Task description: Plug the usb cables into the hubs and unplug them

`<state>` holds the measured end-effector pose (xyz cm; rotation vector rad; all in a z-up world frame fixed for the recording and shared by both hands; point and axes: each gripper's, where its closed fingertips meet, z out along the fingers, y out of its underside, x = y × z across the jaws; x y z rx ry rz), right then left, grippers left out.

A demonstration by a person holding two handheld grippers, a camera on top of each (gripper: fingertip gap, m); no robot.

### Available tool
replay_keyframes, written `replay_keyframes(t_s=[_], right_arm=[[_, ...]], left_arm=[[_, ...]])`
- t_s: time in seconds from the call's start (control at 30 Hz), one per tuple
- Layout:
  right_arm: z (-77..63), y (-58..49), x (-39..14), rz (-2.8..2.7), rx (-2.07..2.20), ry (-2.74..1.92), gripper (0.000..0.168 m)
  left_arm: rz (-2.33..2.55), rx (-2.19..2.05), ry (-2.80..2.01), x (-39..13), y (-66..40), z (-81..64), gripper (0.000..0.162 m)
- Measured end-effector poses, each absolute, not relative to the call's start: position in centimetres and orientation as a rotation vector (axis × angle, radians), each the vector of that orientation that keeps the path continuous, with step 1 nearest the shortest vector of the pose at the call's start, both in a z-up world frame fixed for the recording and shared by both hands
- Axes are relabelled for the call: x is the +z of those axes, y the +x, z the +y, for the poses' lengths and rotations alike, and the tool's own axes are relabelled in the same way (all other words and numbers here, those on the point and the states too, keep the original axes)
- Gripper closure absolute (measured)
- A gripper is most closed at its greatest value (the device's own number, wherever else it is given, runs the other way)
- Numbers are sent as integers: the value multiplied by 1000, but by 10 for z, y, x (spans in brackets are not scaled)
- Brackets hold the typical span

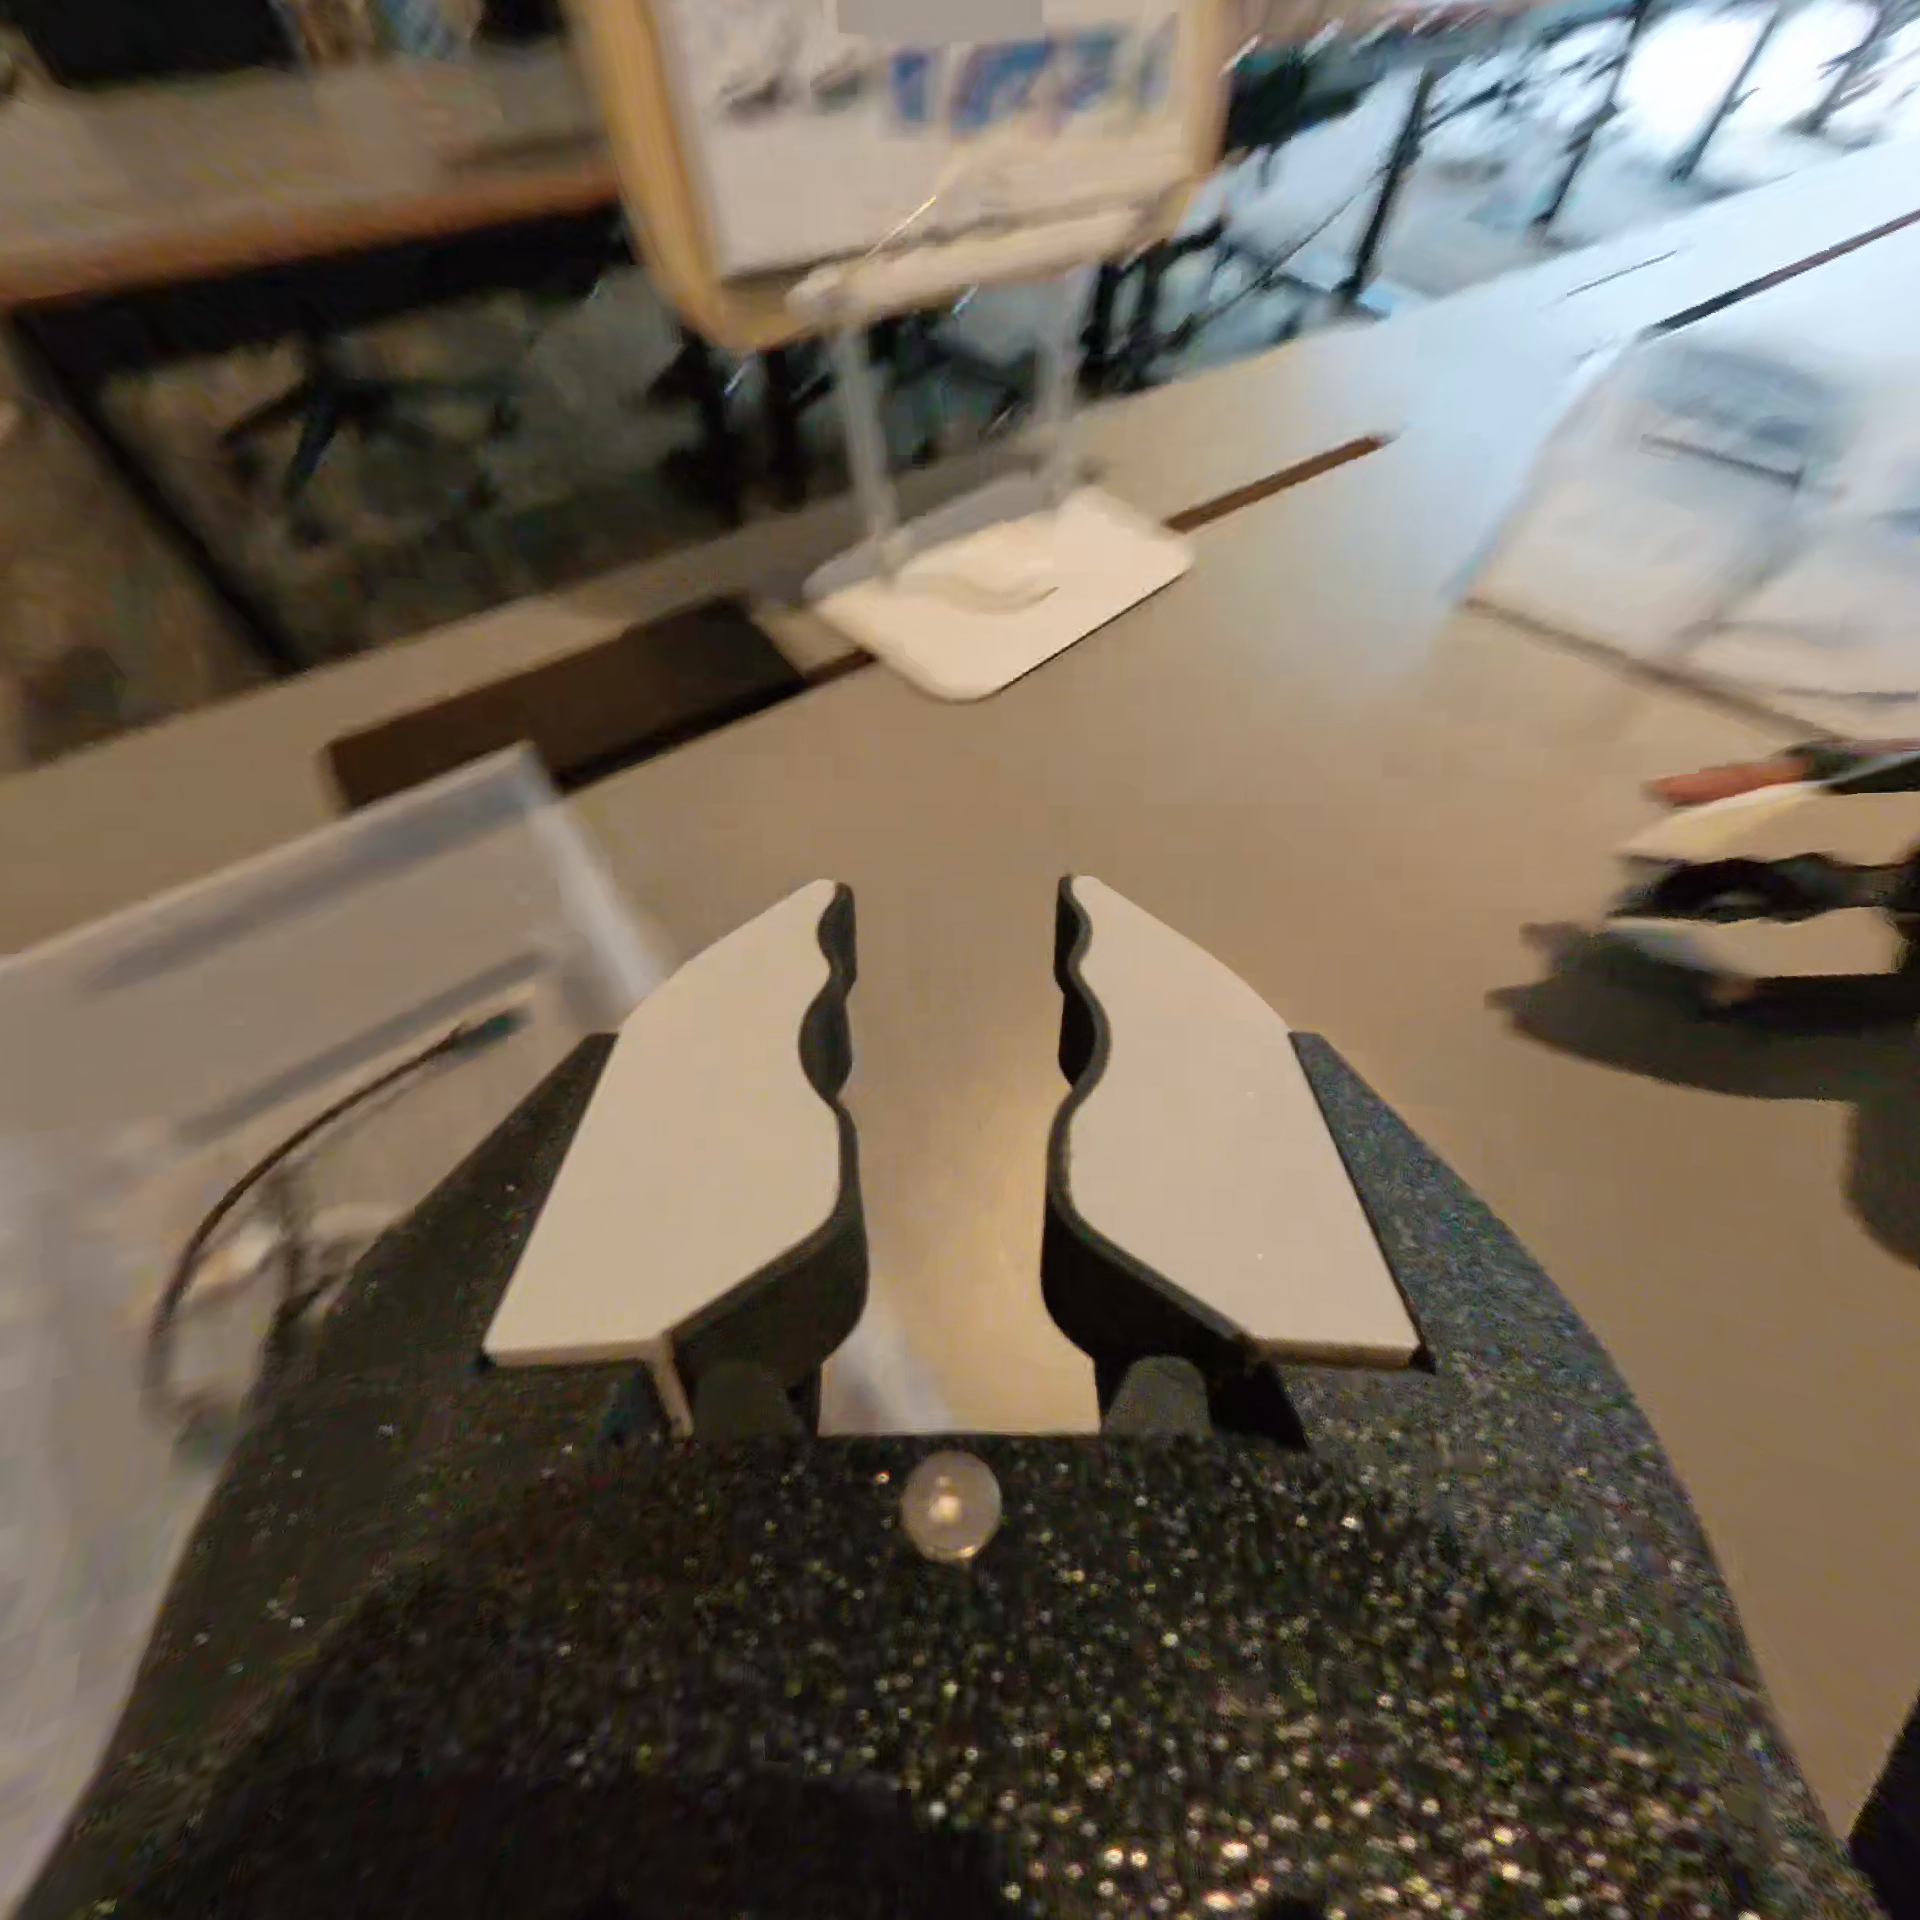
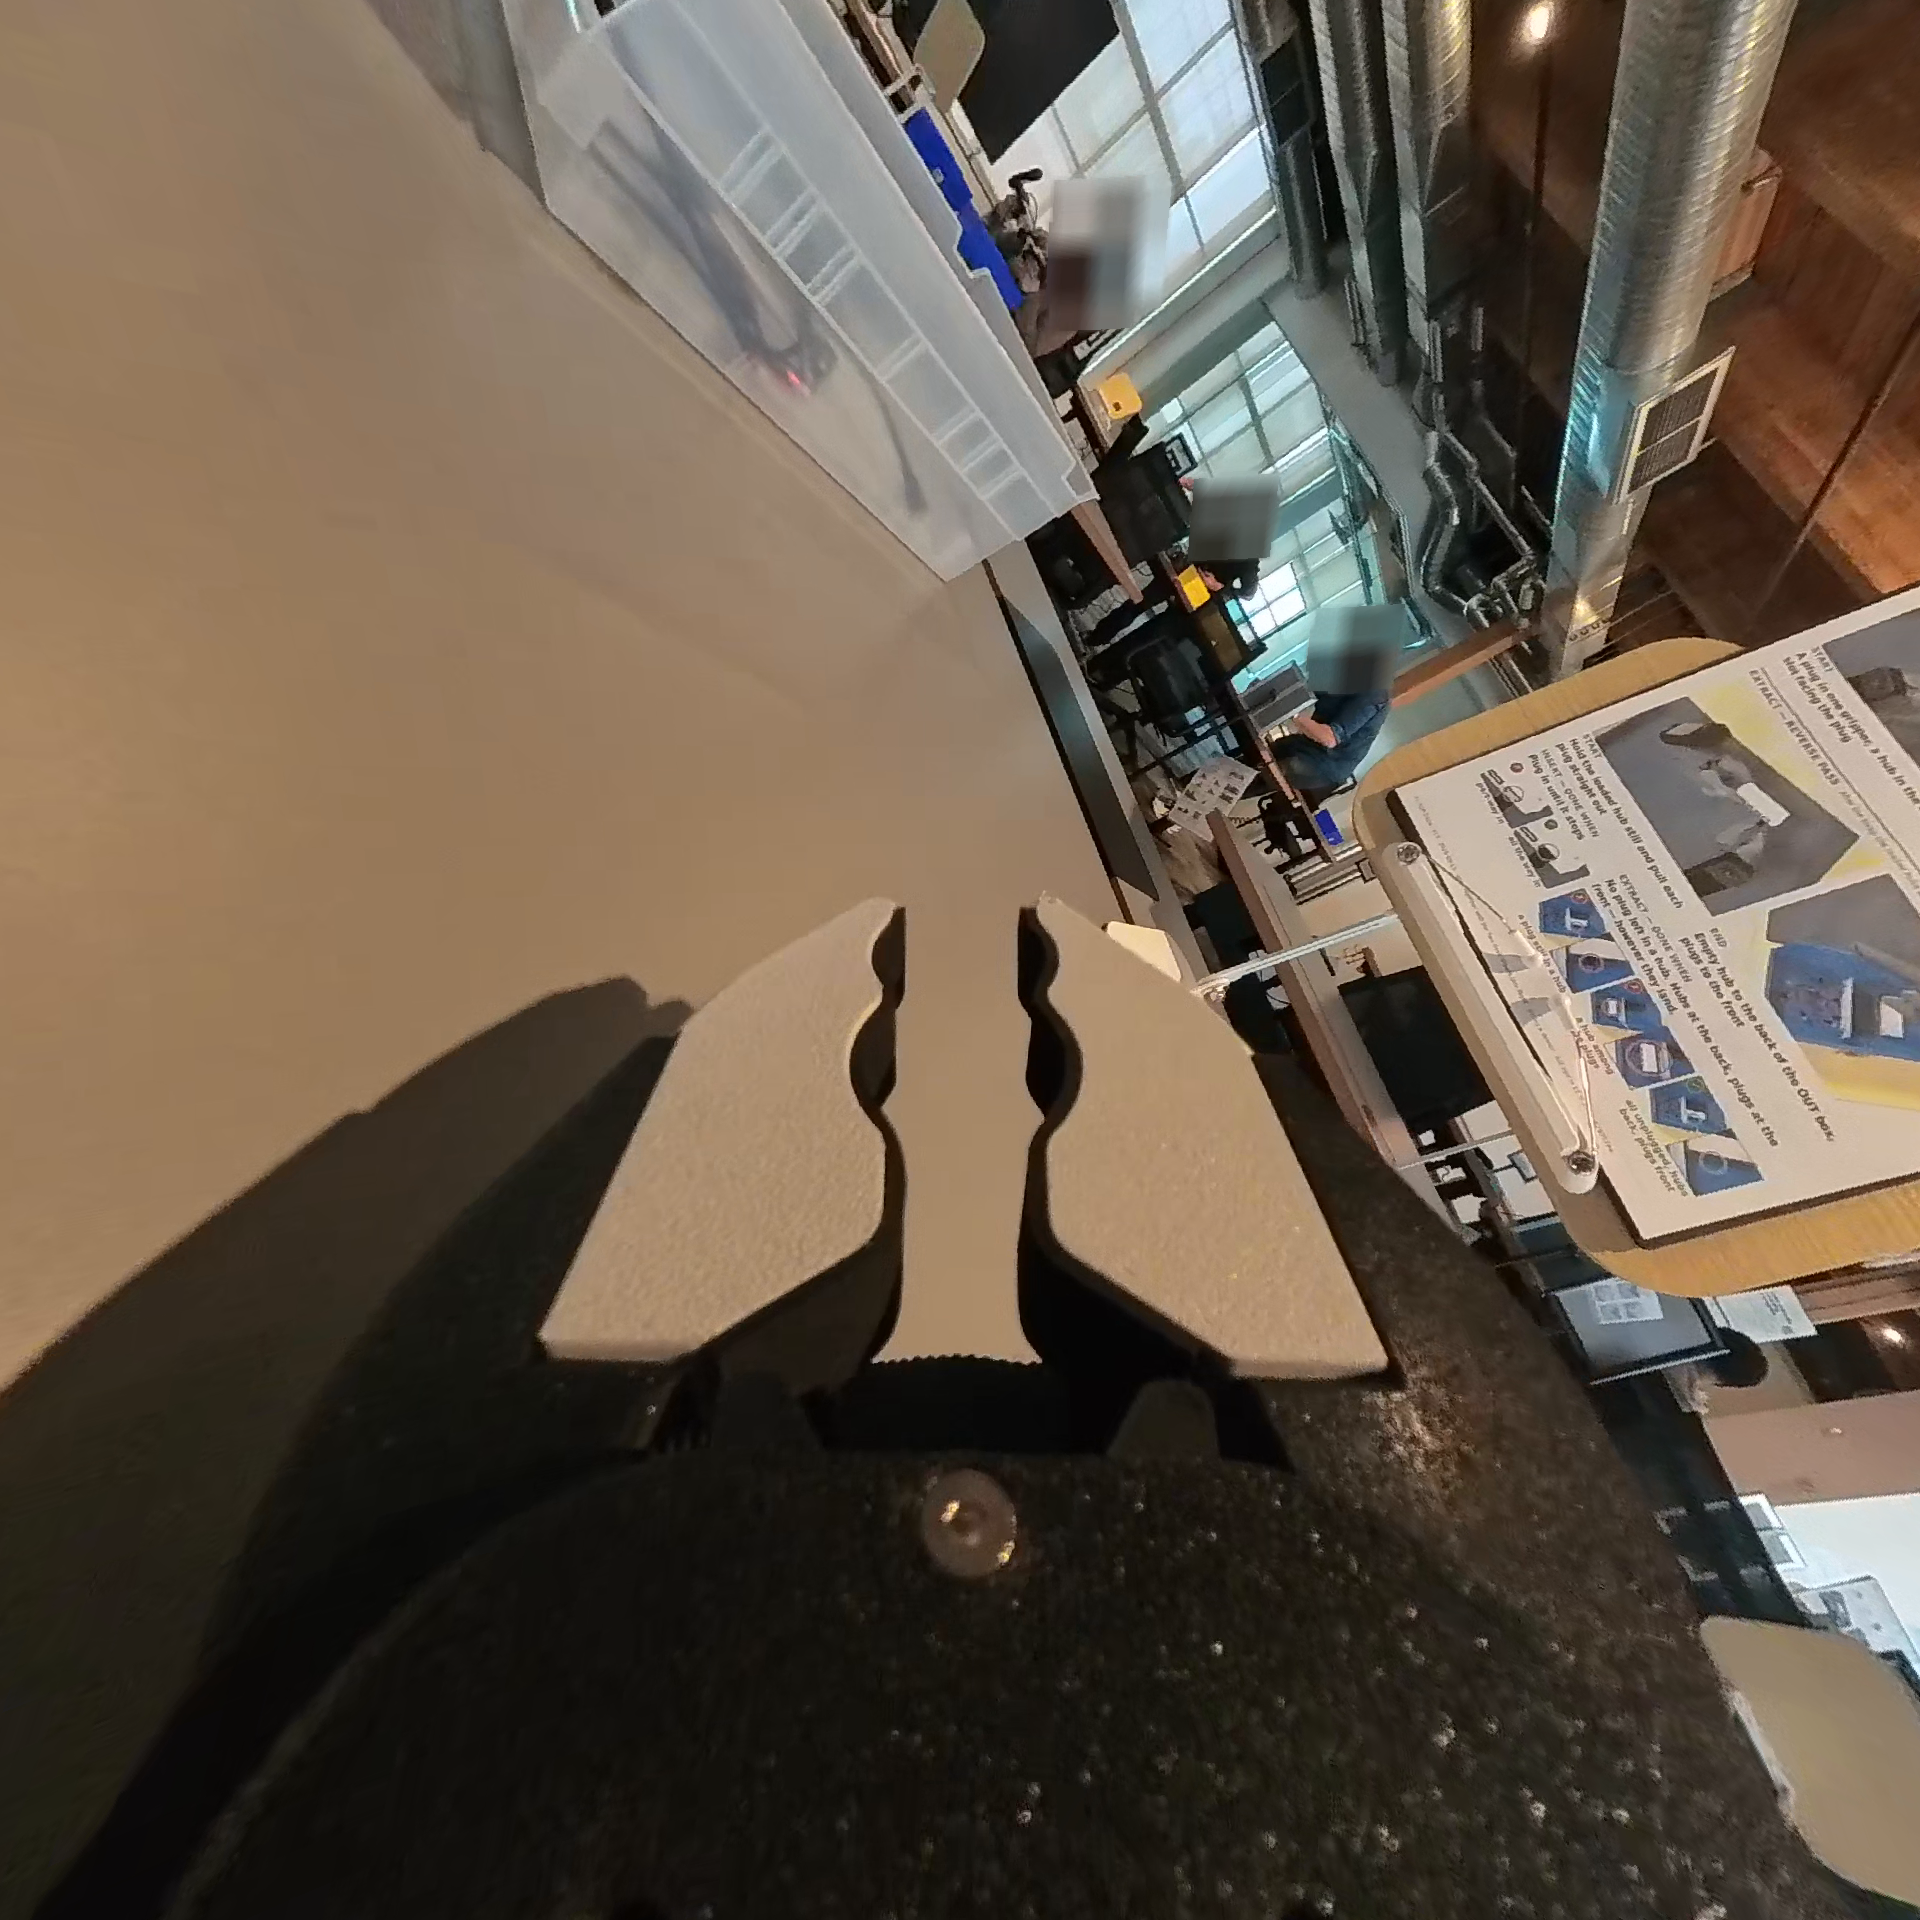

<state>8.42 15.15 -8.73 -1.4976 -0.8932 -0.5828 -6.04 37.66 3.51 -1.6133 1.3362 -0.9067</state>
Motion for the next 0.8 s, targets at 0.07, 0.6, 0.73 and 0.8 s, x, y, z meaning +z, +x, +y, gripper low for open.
replay_keyframes(t_s=[0.07,0.6,0.73,0.8], right_arm=[[152,86,-87,-882,-588,-1501,148],[67,116,-21,-401,-2,-1593,149],[9,122,29,-368,229,-1497,154],[-19,158,50,-376,150,-1531,154]], left_arm=[[1373,-995,-1467,41,-28,337,126],[1400,-1014,-954,-59,151,208,122],[1363,-1039,-960,-56,147,210,123],[1362,-1045,-962,-56,147,211,123]])
